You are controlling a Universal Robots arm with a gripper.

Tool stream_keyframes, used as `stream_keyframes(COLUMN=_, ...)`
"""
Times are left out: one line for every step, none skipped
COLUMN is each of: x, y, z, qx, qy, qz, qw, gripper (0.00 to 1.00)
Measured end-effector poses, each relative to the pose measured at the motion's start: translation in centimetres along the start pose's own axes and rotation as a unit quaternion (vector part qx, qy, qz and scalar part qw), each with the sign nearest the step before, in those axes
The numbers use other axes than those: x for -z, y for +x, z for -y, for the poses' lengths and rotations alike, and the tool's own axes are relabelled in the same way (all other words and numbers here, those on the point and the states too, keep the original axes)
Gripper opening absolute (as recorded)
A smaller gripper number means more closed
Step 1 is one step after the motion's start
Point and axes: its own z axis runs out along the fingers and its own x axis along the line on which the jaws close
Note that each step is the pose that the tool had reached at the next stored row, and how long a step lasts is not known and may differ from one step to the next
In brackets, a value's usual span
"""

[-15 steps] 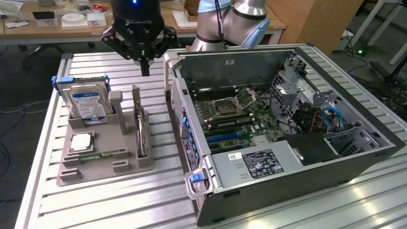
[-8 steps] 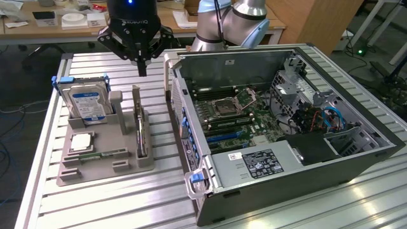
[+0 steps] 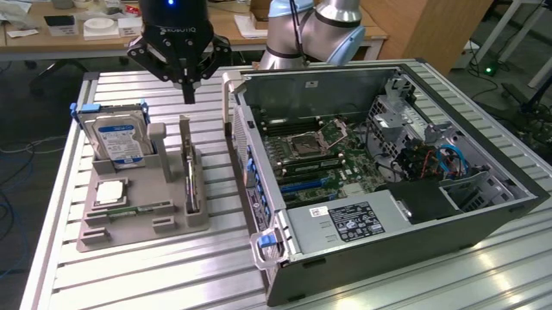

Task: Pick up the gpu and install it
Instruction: 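Reach for the gpu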

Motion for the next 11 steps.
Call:
stream_keyframes(x=0.01, y=0.08, z=0.01, qx=0.000, qy=0.0000, qz=0.0000, qw=1.0000, gripper=0.11)
stream_keyframes(x=0.01, y=0.18, z=0.01, qx=0.000, qy=0.0000, qz=0.0000, qw=1.0000, gripper=0.11)
stream_keyframes(x=0.01, y=0.27, z=0.02, qx=0.000, qy=0.0000, qz=0.0000, qw=1.0000, gripper=0.11)
stream_keyframes(x=0.01, y=0.36, z=0.03, qx=0.000, qy=0.0000, qz=0.0000, qw=1.0000, gripper=0.11)
stream_keyframes(x=0.01, y=0.45, z=0.04, qx=0.000, qy=0.0000, qz=0.0000, qw=1.0000, gripper=0.11)
stream_keyframes(x=0.02, y=0.55, z=0.05, qx=0.000, qy=0.0000, qz=0.0000, qw=1.0000, gripper=0.11)
stream_keyframes(x=0.02, y=0.64, z=0.06, qx=0.000, qy=0.0000, qz=0.0000, qw=1.0000, gripper=0.11)
stream_keyframes(x=0.02, y=0.74, z=0.07, qx=0.000, qy=0.0000, qz=0.0000, qw=1.0000, gripper=0.11)
stream_keyframes(x=0.02, y=0.83, z=0.08, qx=0.000, qy=0.0000, qz=0.0000, qw=1.0000, gripper=0.11)
stream_keyframes(x=0.03, y=0.93, z=0.09, qx=0.000, qy=0.0000, qz=0.0000, qw=1.0000, gripper=0.11)
stream_keyframes(x=0.03, y=1.01, z=0.09, qx=0.000, qy=0.0000, qz=0.0000, qw=1.0000, gripper=0.11)
